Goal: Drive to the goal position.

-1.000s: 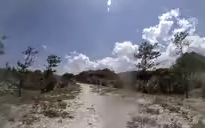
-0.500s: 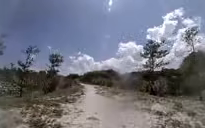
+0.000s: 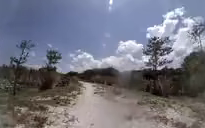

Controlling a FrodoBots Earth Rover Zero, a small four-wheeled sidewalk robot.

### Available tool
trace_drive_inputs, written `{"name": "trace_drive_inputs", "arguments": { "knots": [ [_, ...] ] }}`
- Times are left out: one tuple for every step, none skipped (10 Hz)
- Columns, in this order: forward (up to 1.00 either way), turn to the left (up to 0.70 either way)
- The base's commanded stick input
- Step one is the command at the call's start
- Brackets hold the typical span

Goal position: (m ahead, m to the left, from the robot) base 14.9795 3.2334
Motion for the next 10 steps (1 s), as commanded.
{"name": "trace_drive_inputs", "arguments": {
  "knots": [
    [0.85,-0.01],
    [0.85,-0.01],
    [0.85,-0.01],
    [0.85,-0.01],
    [0.85,-0.01],
    [0.85,-0.01],
    [0.85,-0.01],
    [0.85,-0.01],
    [0.85,-0.01],
    [0.85,-0.01]
  ]
}}
